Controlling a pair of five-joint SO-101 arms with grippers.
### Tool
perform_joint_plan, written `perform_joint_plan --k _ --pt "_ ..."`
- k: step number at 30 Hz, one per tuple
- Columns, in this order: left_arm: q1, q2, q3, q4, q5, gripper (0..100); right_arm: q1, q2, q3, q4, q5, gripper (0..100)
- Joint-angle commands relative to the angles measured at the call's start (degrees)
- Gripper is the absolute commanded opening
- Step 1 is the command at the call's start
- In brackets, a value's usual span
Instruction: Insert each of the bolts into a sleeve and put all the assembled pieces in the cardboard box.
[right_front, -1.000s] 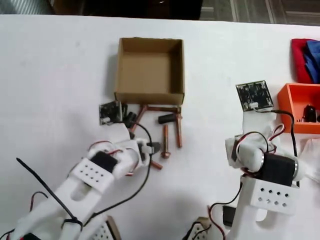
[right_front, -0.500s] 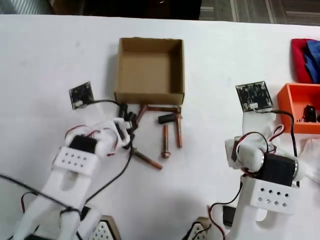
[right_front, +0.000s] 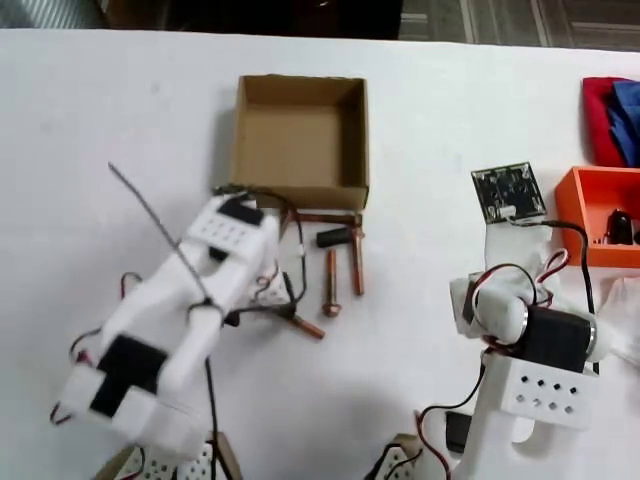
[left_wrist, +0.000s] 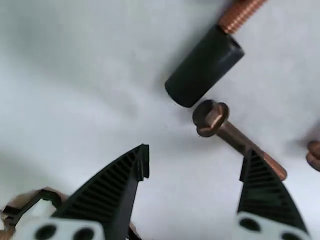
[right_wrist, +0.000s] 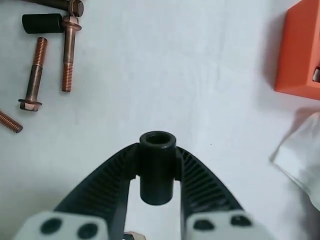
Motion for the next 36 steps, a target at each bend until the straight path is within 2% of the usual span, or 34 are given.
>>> perform_joint_plan --k 1,14,19,24,32,36 --pt "1.0 5.7 -9.6 5.4 -0.1 31 0.5 -1.5 -2.7 0.4 0.4 2.0" --pt "1.1 29.0 -24.2 15.6 -0.8 31 0.3 -1.5 -2.7 0.4 0.4 2.0" --pt "1.0 35.0 -31.6 19.4 -10.5 31 0.3 -1.5 -2.7 0.4 0.4 2.0" --pt "1.1 35.5 -35.3 19.7 -14.3 31 0.5 -1.5 -2.7 0.4 0.4 2.0" --pt "1.1 35.4 -35.9 20.2 -14.2 31 0.3 -1.5 -2.7 0.4 0.6 2.0" --pt "1.1 32.9 -35.8 20.2 -10.9 30 0.2 -1.5 -2.7 0.4 0.7 2.0"
